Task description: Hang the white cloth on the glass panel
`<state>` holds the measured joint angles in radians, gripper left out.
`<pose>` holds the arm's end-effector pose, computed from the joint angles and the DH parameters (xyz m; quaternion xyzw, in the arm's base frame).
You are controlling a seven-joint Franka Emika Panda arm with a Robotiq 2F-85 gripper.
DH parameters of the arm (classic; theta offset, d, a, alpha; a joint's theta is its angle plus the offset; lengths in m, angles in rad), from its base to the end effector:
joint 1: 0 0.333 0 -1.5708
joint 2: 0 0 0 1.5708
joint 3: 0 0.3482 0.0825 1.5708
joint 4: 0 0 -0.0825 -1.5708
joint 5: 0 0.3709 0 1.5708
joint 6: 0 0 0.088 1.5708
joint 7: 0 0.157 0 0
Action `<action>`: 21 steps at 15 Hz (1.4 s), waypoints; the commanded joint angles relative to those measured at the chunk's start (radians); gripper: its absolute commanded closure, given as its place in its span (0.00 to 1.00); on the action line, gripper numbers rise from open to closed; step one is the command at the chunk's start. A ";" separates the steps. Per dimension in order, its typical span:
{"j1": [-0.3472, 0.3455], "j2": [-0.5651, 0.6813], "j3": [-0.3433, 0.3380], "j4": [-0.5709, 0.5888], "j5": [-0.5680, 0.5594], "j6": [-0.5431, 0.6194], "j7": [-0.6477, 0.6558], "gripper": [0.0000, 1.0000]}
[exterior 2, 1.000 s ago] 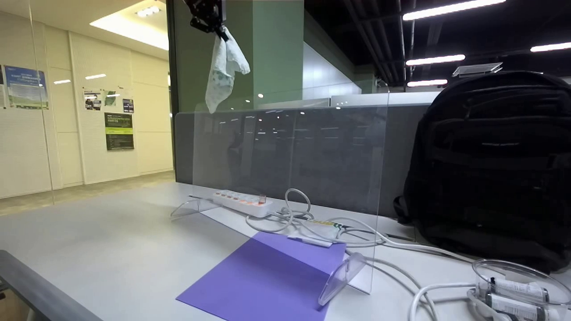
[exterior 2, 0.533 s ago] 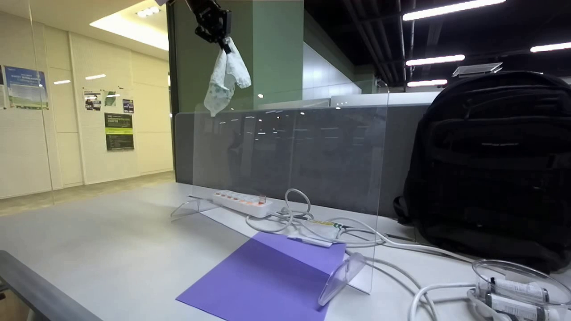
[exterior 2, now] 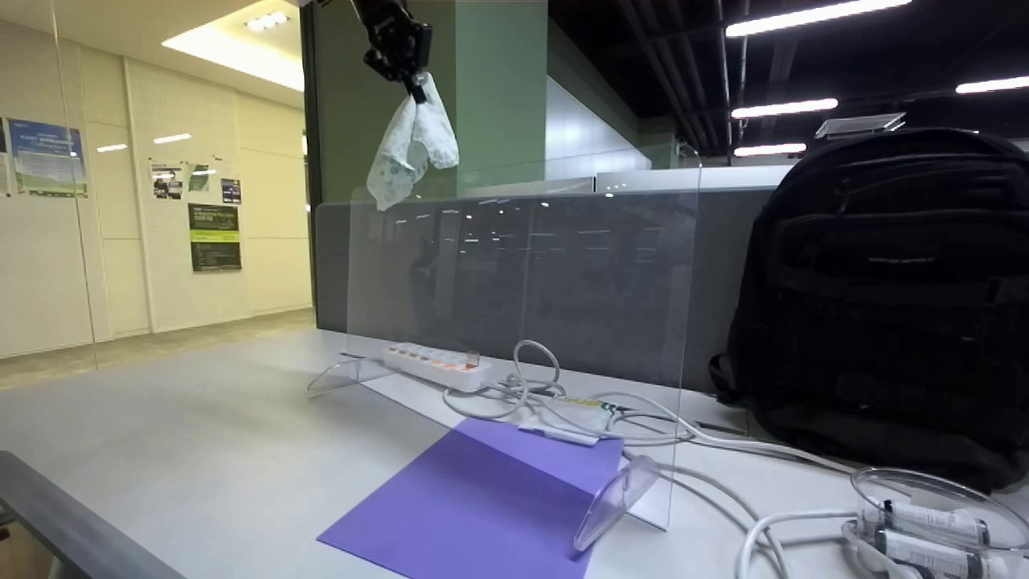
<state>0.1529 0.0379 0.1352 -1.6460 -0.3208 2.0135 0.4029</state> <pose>0.5927 0.1399 0.6032 0.9750 -0.0126 0.2038 0.0872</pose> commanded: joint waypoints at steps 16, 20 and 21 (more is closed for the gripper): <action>-0.058 0.014 -0.040 0.028 0.274 -0.072 -0.370 0.99; -0.093 0.053 -0.060 0.087 0.442 -0.201 -0.610 0.99; -0.102 0.064 -0.064 0.105 0.466 -0.243 -0.663 0.99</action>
<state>0.0752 0.0606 0.0842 -1.6244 0.0662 1.8825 -0.1238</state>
